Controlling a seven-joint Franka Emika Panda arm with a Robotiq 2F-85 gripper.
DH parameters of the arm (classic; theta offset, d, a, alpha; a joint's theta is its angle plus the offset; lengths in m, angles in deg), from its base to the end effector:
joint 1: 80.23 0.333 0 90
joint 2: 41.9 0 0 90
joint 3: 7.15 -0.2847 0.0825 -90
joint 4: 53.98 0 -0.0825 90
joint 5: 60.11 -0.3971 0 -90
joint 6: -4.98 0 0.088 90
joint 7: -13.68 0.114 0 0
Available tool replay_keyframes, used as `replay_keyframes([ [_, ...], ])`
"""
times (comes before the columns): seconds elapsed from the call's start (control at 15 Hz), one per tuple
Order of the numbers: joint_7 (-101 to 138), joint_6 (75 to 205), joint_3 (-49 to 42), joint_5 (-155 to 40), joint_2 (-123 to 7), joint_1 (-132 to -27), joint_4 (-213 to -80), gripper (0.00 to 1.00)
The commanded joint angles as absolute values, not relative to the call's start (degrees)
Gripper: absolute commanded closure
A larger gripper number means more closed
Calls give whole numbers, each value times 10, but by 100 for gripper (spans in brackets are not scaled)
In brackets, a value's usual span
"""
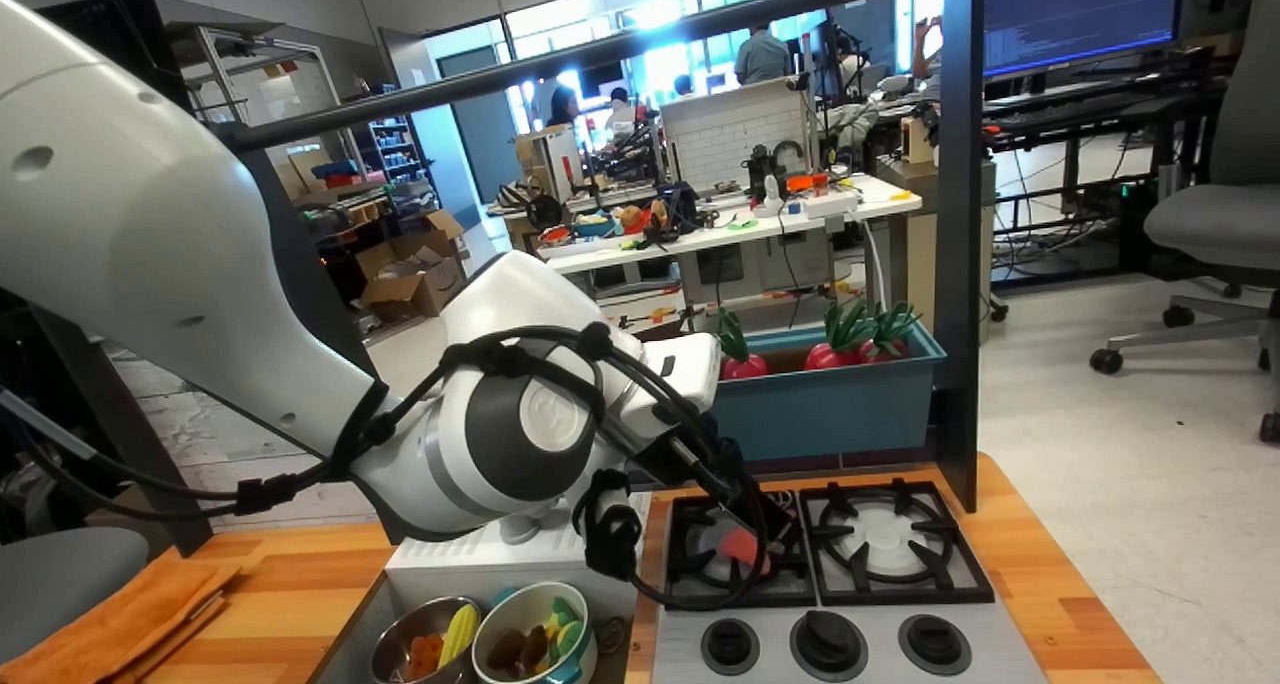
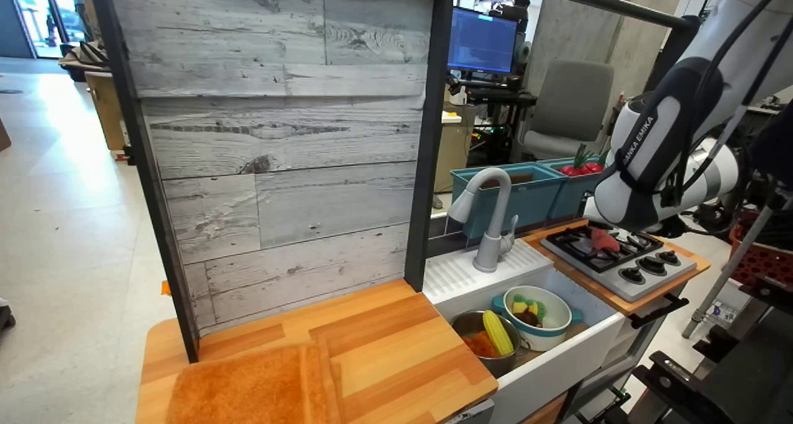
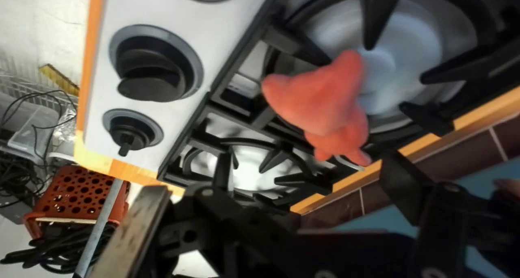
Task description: Put the plush toys in the the pots in the sing and use the towel to wipe the surface
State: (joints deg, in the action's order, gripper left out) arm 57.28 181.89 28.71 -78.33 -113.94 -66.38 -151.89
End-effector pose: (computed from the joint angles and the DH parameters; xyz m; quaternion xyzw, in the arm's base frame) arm 0.5800 -0.2496 -0.0123 0.8390 -0.4563 0.2251 0.1926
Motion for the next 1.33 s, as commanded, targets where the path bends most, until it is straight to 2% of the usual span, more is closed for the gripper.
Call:
replay_keyframes([
  [0.0,616,1901,260,-825,-1167,-681,-1485,39],
  [0.07,624,1926,254,-839,-1174,-682,-1480,49],
  [0.4,621,1984,233,-899,-1196,-688,-1460,87],
  [0.47,615,1987,228,-905,-1196,-690,-1460,86],
  [0.53,611,1989,223,-907,-1193,-693,-1462,52],
  [0.6,610,1989,220,-910,-1192,-694,-1464,56],
  [0.67,605,1990,214,-909,-1187,-697,-1468,56],
  [0.8,596,2000,203,-907,-1178,-703,-1480,45],
  [1.2,535,2038,160,-910,-1154,-729,-1500,1],
  [1.27,525,2034,155,-912,-1154,-732,-1498,0],
])
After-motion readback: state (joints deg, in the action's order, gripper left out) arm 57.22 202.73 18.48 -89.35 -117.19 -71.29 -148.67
